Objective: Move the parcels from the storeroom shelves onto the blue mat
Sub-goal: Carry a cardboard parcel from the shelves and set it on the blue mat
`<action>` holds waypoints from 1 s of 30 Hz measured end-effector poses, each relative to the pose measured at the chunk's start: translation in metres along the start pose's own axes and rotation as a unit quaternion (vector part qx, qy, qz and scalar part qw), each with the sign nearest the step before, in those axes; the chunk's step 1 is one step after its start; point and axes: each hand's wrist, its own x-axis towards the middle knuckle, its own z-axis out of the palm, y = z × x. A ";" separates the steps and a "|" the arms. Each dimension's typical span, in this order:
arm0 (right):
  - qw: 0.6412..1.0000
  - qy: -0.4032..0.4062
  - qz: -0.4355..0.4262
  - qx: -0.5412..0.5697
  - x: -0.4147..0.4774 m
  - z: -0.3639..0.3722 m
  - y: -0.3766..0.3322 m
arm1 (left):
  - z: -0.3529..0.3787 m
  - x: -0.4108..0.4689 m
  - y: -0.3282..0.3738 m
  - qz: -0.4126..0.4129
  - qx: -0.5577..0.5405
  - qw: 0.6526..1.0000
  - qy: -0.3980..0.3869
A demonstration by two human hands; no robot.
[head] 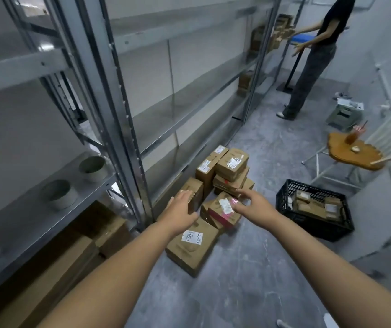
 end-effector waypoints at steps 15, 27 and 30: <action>0.990 -0.069 0.116 0.038 0.288 -0.083 0.195 | 0.138 0.286 0.063 -0.118 -0.096 0.987 -0.058; 0.973 -0.152 0.175 0.015 0.496 0.137 0.394 | 0.383 0.464 -0.095 -0.275 -0.161 0.947 -0.044; 0.966 -0.164 0.197 0.026 0.538 0.201 0.446 | 0.453 0.475 -0.150 -0.323 -0.170 0.927 -0.082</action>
